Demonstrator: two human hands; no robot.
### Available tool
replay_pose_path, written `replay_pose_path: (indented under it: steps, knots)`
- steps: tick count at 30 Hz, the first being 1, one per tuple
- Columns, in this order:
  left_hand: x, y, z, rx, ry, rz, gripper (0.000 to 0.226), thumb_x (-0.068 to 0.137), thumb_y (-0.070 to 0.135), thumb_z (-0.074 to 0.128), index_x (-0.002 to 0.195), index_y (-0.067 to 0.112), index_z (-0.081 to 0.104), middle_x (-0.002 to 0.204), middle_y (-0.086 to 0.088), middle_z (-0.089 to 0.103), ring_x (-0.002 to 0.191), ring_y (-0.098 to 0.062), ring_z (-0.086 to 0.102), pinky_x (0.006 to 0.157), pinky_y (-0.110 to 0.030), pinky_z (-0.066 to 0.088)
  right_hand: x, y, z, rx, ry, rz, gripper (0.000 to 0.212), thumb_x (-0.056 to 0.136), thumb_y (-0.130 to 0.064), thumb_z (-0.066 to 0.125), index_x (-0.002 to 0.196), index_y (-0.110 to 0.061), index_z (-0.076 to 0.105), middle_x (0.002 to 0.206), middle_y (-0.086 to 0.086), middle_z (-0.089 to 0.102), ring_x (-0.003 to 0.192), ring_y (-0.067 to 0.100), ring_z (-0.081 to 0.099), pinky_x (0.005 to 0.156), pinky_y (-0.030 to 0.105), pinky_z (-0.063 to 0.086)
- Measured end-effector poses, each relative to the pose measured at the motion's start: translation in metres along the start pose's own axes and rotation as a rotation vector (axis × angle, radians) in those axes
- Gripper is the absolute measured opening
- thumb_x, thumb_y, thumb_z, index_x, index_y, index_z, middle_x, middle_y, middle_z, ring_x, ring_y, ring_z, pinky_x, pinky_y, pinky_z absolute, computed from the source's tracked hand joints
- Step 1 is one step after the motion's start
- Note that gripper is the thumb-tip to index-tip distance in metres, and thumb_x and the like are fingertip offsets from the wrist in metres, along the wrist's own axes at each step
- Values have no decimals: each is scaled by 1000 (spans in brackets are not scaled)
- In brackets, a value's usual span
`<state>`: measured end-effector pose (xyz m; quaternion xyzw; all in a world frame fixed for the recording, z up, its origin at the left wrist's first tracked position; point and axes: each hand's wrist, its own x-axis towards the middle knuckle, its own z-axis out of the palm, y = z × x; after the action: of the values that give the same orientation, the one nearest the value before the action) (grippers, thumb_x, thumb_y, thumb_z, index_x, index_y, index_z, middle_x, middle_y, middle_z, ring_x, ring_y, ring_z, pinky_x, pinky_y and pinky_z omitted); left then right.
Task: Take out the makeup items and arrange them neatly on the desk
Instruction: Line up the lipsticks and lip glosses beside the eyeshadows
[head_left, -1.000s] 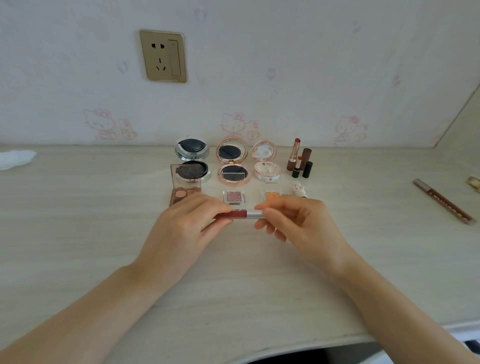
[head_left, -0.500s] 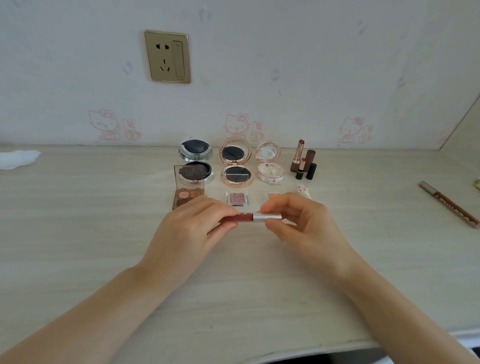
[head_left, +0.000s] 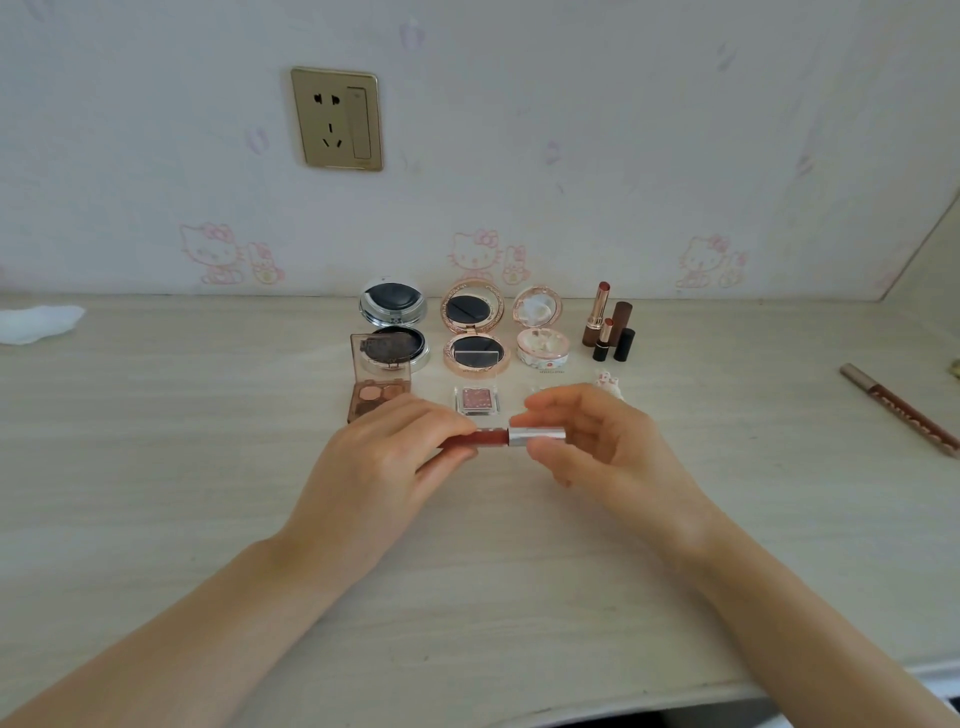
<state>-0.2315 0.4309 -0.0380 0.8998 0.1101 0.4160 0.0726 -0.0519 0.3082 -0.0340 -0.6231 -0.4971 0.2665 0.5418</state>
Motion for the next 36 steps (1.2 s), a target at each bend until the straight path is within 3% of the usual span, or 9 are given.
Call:
replay_pose_path:
  steps: [3,5,7,12,15,18,25,30,36]
  knots:
    - [0,0,1,1,4,17,16,83,20,69,91,7,72,83,1,69,76,-17,63,65,-36,53,-1,-1,2,-21,-29,63,32,97,-34,47,93,-10,68,74,1,73,58,10,58,53,23,44]
    - [0,0,2,3,0,26,15,83,19,70,91,7,72,83,2,69,76,-17,63,65,-36,53,-1,-2,3,-92,-8,36,29,97,-27,49,85,-8,67,68,-1,72,51,7,53,52,21,42]
    - [0,0,3,-1,-3,18,15,82,19,70,91,7,72,83,2,69,76,-17,64,64,-36,54,0,-1,3,-83,19,1,15,93,-12,56,86,-15,69,72,-3,71,57,6,55,56,20,45]
    - [-1,-2,3,-6,3,1,16,82,20,70,91,8,72,83,2,69,77,-15,64,65,-35,53,0,-1,-1,-34,-4,-39,25,82,0,67,90,-23,64,94,4,66,84,25,62,68,29,50]
    - [-1,-2,4,-14,6,-6,15,81,19,71,91,8,72,83,3,68,77,-15,63,65,-36,53,1,-3,2,49,19,52,12,90,-21,64,102,-24,64,83,-2,69,63,14,62,50,22,46]
    - [0,-2,4,-7,5,-8,15,82,20,70,91,9,72,83,4,68,77,-14,62,66,-35,52,1,-1,2,39,13,108,29,98,-30,49,90,-7,65,67,4,69,49,11,55,42,19,37]
    - [0,-1,3,-41,7,-84,16,81,21,74,92,10,72,85,4,67,76,-13,63,68,-31,52,1,-5,0,53,108,32,16,91,-4,55,91,-13,69,66,-3,66,55,9,53,53,18,43]
    - [-1,-1,3,-76,15,-111,18,76,16,76,93,10,72,86,6,66,78,-7,60,72,-27,51,2,-5,-2,92,201,61,17,91,-5,53,93,-12,68,65,-2,61,59,15,48,57,27,43]
    - [-1,-4,6,-108,27,-117,17,81,25,73,94,15,70,84,13,60,77,0,54,67,-19,47,4,-3,-5,198,275,45,15,91,-4,54,90,-10,68,65,2,61,58,15,49,53,24,44]
